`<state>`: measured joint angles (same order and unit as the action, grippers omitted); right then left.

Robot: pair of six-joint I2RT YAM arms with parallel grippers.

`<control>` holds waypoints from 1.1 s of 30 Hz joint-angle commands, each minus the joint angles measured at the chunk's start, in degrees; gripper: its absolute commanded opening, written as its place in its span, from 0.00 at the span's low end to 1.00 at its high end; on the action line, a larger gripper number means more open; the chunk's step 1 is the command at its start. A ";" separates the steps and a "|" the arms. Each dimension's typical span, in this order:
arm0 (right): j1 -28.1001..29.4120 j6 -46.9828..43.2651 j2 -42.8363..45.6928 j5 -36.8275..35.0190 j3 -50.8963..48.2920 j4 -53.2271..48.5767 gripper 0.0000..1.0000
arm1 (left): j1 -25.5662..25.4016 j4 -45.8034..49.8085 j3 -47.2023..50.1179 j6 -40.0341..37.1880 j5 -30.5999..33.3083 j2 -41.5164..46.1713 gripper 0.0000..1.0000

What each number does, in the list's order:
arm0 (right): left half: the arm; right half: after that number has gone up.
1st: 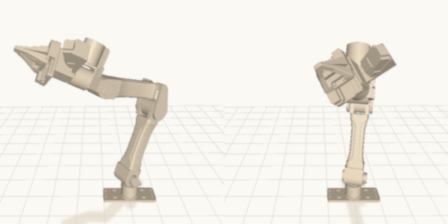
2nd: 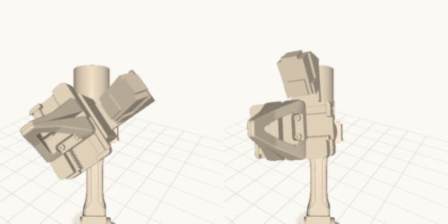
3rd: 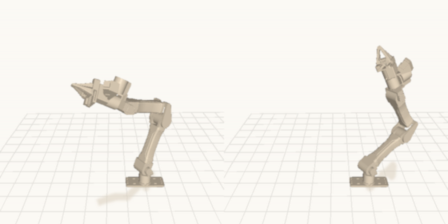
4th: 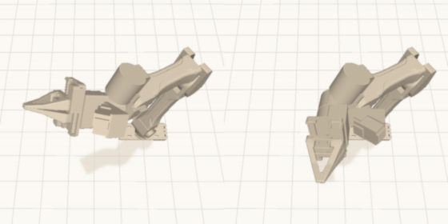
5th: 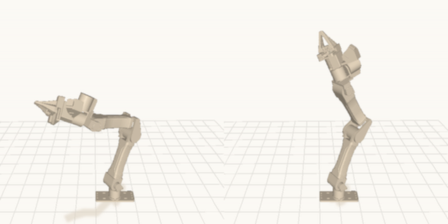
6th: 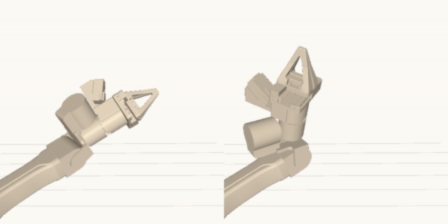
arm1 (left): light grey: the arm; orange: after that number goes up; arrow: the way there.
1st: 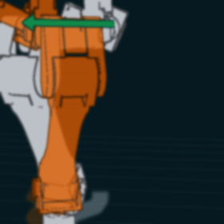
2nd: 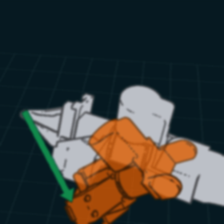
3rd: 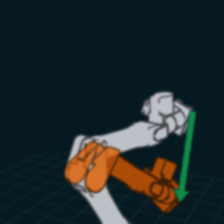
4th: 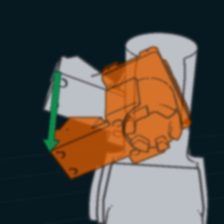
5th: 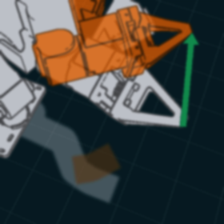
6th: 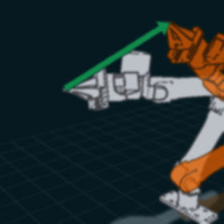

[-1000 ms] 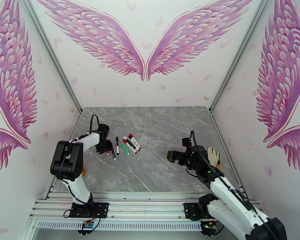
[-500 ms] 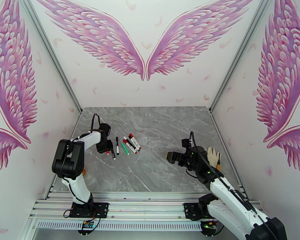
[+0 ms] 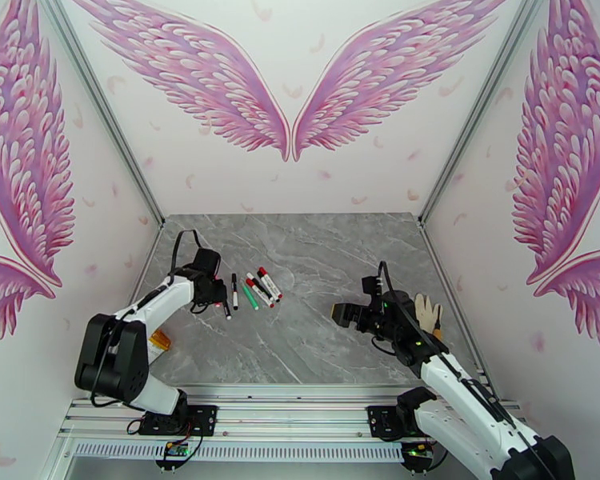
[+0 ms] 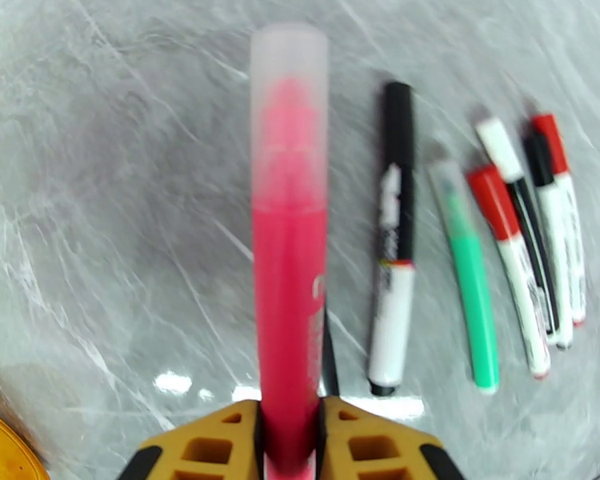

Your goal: Open the pen caps

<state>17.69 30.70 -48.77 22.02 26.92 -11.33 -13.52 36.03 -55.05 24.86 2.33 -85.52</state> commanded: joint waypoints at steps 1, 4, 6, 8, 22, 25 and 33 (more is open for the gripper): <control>0.68 2.73 0.05 2.78 2.85 -0.37 1.00 | -3.05 -3.88 2.54 -1.35 -2.72 5.46 0.23; 1.09 3.93 0.00 3.71 3.99 -0.09 0.99 | -6.90 -5.62 3.60 -1.89 -3.86 9.31 0.23; 1.30 4.44 -0.26 4.69 5.07 -0.18 0.97 | -9.87 -7.02 4.35 -2.49 -4.90 11.59 0.23; 1.36 5.33 -0.82 5.90 6.15 -0.22 0.94 | -12.50 -9.29 5.54 -2.11 -6.91 13.20 0.23; 1.24 10.13 -6.77 17.16 14.13 -1.81 0.77 | -27.19 -23.70 9.49 -1.31 -16.72 12.24 0.22; 1.03 10.39 -9.45 19.76 15.92 -0.82 0.76 | -29.54 -23.24 8.52 -2.34 -16.52 11.60 0.22; 1.16 8.68 -15.91 22.58 21.28 -2.12 0.70 | -32.88 -21.68 6.67 -3.62 -17.43 11.34 0.22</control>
<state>18.72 40.05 -63.16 42.04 45.89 -12.86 -45.74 14.66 -46.15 22.13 -13.80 -73.89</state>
